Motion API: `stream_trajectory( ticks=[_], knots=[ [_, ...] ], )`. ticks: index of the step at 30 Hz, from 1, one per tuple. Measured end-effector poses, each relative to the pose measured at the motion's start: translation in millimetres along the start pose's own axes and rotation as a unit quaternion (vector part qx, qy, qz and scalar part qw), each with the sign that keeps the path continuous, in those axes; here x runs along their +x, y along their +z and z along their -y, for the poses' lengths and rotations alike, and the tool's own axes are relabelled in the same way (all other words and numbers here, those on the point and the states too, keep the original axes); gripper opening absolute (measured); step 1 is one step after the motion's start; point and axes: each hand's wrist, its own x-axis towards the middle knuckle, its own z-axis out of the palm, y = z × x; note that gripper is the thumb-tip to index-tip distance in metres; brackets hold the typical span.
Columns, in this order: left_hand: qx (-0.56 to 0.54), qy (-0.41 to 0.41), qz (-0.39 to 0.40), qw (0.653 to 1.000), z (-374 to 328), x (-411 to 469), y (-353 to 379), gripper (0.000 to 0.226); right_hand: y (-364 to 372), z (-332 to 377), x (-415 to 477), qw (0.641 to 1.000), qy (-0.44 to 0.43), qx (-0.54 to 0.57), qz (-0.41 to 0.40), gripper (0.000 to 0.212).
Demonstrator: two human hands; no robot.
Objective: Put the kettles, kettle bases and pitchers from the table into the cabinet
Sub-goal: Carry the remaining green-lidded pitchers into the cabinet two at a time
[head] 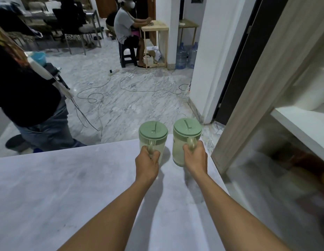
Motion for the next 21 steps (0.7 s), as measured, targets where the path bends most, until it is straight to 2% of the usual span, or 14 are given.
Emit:
stream_trajectory(
  ticks=[11, 21],
  knots=[
    [-0.049, 0.047, 0.002, 0.998, -43.7, -17.9, -64.5, 0.017, -44.0, 62.6, -53.5, 0.996, -0.058, 0.019, -0.065, 0.016],
    [-0.087, 0.151, 0.087, 0.981, -88.4, -63.2, -144.4, 0.021, -86.2, 129.3, -164.1, 0.982, -0.058, 0.01, -0.179, 0.021]
  ],
)
